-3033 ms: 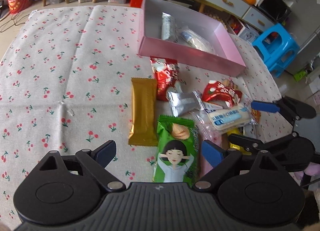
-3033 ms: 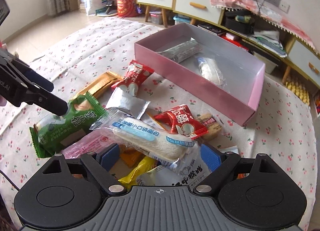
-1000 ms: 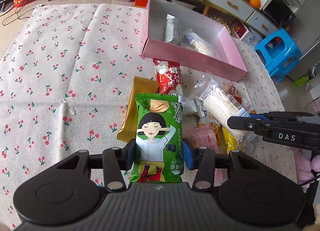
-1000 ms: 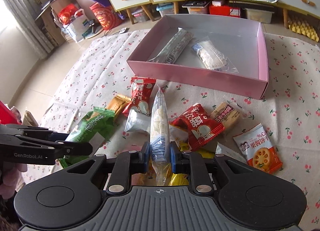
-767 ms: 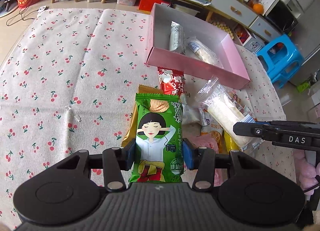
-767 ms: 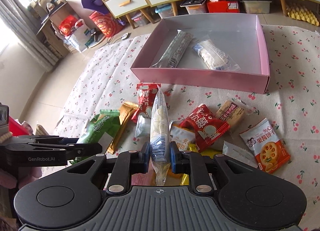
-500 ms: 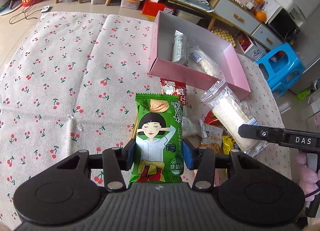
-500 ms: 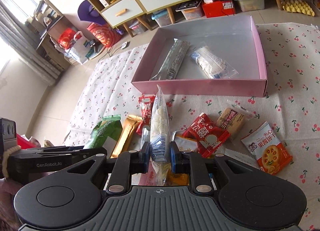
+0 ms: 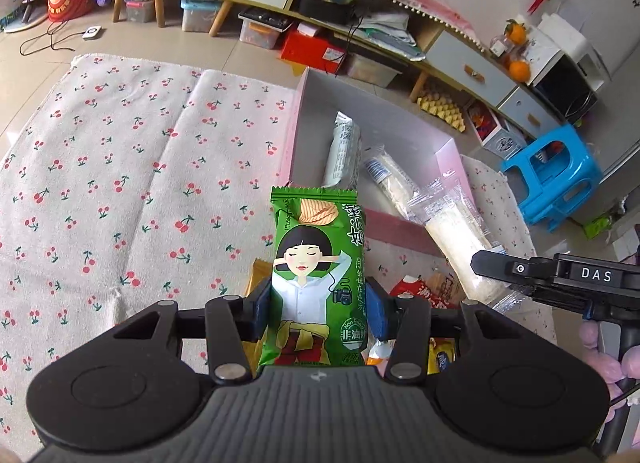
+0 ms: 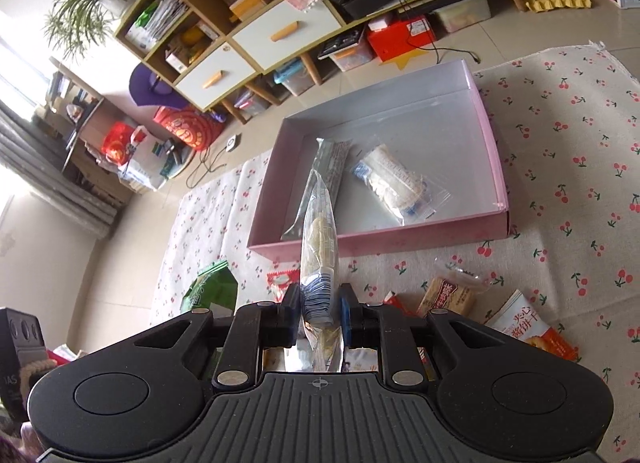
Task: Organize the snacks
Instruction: 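Carry both snacks into the pink box and open both tools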
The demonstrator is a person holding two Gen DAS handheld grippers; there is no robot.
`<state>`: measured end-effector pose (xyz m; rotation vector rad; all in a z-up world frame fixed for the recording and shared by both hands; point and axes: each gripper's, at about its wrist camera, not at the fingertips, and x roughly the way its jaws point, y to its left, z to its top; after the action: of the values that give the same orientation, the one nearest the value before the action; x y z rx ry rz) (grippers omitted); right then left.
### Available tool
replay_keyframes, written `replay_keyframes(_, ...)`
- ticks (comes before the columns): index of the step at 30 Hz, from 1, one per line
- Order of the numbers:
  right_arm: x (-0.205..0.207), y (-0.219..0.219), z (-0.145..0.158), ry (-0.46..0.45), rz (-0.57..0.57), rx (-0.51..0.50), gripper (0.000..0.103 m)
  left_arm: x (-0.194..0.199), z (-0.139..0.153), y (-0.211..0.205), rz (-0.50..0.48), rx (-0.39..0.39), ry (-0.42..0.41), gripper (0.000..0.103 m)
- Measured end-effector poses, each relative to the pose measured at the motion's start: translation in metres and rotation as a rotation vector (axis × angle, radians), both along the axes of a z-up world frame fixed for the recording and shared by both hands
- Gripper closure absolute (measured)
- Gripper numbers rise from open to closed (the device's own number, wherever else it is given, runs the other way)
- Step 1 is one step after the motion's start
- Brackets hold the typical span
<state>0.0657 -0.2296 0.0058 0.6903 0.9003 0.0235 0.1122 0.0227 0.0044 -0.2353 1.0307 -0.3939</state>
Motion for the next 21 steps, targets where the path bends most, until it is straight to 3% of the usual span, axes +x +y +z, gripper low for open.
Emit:
replay_keyframes(5,0.009,-0.021,0.001,-0.033,-0.082,0.018,0.085,0.015,0.001,-0.011,0.043,-0.023,-0.027,0.059)
replay_keyframes(10,0.015,-0.039,-0.006,-0.062,-0.157,0.020,0.085,0.034,0.002,-0.031,0.036,0.008,-0.065,0.059)
replay_keyframes(16,0.021,-0.052,-0.021,-0.069,-0.187,-0.035,0.084,0.057,-0.006,-0.066,0.006,-0.029,-0.056,0.059)
replay_keyframes(21,0.026,-0.064,-0.036,-0.068,-0.211,-0.044,0.084,0.069,-0.016,-0.093,-0.022,-0.002,-0.059,0.059)
